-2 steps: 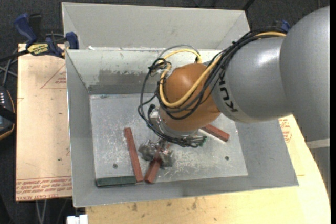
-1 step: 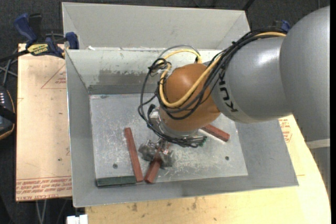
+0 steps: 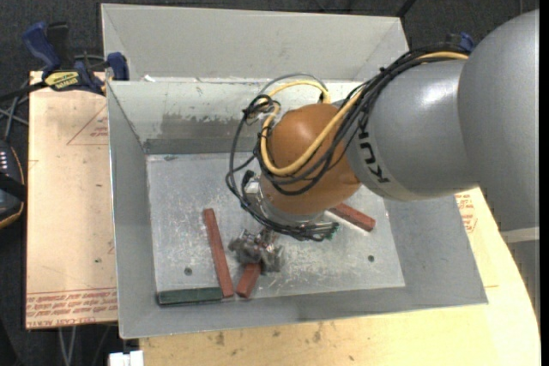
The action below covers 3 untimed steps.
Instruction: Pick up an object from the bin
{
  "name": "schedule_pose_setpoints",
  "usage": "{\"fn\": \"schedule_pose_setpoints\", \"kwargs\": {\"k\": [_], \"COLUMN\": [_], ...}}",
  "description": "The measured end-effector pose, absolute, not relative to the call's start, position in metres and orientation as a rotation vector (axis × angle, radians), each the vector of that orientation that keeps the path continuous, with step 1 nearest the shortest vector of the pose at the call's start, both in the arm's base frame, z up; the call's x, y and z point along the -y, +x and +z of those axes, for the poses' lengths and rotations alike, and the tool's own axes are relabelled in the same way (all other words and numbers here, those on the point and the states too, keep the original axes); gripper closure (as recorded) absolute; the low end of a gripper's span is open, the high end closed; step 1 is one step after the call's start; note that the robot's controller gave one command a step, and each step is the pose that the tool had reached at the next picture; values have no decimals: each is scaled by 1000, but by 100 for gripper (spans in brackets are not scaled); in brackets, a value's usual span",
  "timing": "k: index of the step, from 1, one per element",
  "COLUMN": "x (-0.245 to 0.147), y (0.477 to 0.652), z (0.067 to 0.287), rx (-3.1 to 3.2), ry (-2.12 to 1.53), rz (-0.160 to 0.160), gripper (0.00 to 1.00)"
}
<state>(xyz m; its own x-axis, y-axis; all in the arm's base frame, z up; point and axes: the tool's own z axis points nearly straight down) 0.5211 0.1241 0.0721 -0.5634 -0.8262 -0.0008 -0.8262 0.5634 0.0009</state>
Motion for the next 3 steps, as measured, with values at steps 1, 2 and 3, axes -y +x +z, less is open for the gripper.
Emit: {"fn": "schedule_pose_setpoints", "kwargs": {"k": [1, 2, 3], "x": [-124, -125, -125], "y": [520, 521, 521], "z": [80, 91, 99], "rx": [-2780, -2779, -2777], "ry": [-1467, -1466, -1463], "rz": [4, 3, 2], "gripper": [100, 100, 100]}}
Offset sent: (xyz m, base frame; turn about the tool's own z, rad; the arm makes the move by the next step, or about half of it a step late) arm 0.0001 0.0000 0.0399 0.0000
